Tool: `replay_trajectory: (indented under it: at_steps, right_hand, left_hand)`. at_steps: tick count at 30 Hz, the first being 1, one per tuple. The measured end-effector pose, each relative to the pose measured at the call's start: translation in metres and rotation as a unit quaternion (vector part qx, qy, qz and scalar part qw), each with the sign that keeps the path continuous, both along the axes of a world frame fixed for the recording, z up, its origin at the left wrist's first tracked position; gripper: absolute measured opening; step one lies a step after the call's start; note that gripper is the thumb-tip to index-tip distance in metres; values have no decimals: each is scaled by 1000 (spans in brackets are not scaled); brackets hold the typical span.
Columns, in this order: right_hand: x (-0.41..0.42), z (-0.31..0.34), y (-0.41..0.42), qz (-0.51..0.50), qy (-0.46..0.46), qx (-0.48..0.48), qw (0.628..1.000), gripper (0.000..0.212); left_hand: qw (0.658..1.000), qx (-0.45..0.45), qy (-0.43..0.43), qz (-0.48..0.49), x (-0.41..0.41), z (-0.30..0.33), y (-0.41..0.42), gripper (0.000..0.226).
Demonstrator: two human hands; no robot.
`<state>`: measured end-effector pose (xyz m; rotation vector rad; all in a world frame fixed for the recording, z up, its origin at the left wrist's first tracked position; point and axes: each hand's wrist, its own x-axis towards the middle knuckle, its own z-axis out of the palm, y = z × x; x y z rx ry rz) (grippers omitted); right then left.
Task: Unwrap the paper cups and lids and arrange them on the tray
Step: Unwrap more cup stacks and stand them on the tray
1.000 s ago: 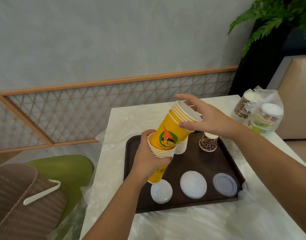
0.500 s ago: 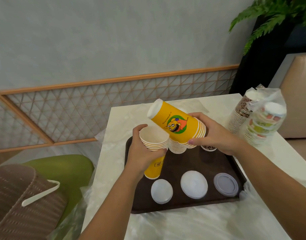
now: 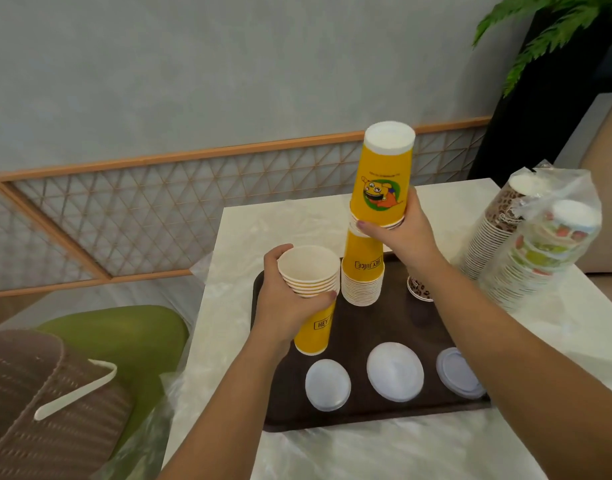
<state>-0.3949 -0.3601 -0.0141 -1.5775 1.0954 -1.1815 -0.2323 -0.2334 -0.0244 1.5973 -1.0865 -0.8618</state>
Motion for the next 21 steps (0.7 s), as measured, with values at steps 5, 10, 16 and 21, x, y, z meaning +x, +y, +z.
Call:
replay_trajectory:
  at_steps: [5,10,16,21]
  right_hand:
    - [9,-48,-18,-4,20,63,998,71]
    - [11,-98,-13,-24,92,81,992,77]
    - [11,-103,-9,-33,117,78,990,88]
    - [4,-54,26,-142,96,-124,977,86]
  left_hand:
    - [1000,3,1,5,4,-8,-3,90]
    - [1000,6,-11,1,8,-15,-6,86]
    - [1000,6,-12,4,9,-15,-5,84]
    - [1000,1,-25,7,8,-12,1,82]
